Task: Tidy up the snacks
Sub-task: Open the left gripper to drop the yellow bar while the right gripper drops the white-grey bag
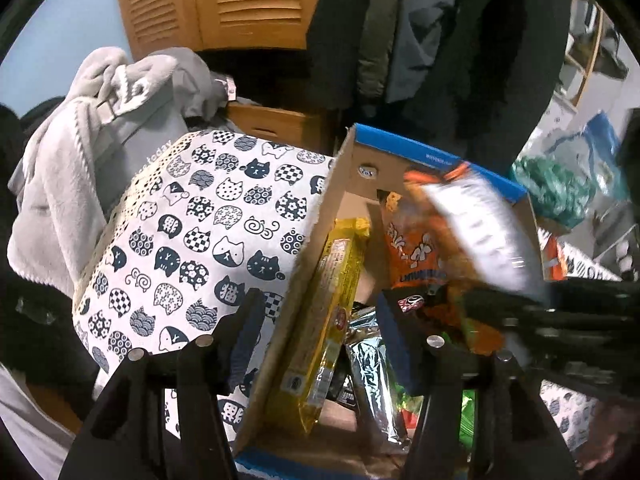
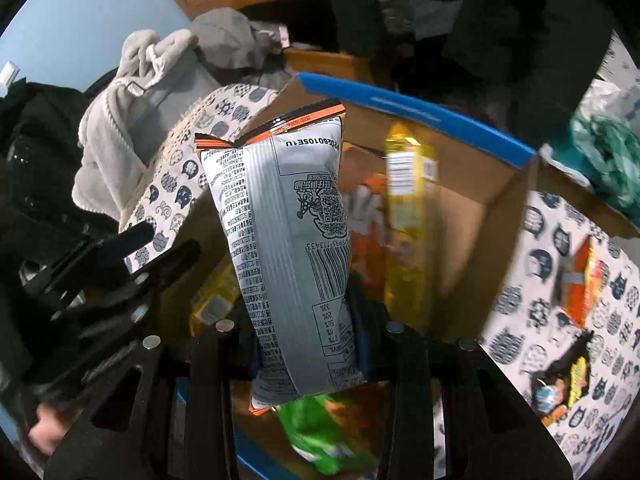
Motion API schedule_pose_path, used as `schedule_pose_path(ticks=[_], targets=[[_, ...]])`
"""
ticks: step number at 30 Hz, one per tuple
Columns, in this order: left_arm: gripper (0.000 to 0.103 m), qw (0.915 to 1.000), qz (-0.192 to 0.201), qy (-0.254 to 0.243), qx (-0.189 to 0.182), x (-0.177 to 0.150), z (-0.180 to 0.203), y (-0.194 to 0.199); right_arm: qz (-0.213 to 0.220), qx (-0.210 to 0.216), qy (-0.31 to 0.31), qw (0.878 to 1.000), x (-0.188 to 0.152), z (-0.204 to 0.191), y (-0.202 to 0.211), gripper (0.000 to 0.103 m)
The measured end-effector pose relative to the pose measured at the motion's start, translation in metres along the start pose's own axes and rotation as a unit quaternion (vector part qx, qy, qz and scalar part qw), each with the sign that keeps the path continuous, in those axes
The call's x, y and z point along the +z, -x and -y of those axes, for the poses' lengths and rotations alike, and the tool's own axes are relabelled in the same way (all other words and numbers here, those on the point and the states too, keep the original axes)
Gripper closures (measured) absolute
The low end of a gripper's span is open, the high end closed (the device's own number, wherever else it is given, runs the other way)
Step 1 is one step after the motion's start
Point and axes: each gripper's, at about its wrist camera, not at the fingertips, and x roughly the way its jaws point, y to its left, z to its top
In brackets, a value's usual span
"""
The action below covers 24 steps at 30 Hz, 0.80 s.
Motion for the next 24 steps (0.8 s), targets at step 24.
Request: schedule_pose_path(ticks=[24], targets=[[0.022, 0.9993, 0.035, 0.011, 0.009, -0.011, -0.011, 0.039, 0.035, -0.035, 0.024, 0.998, -0.006, -0.017, 0.021, 0.029]])
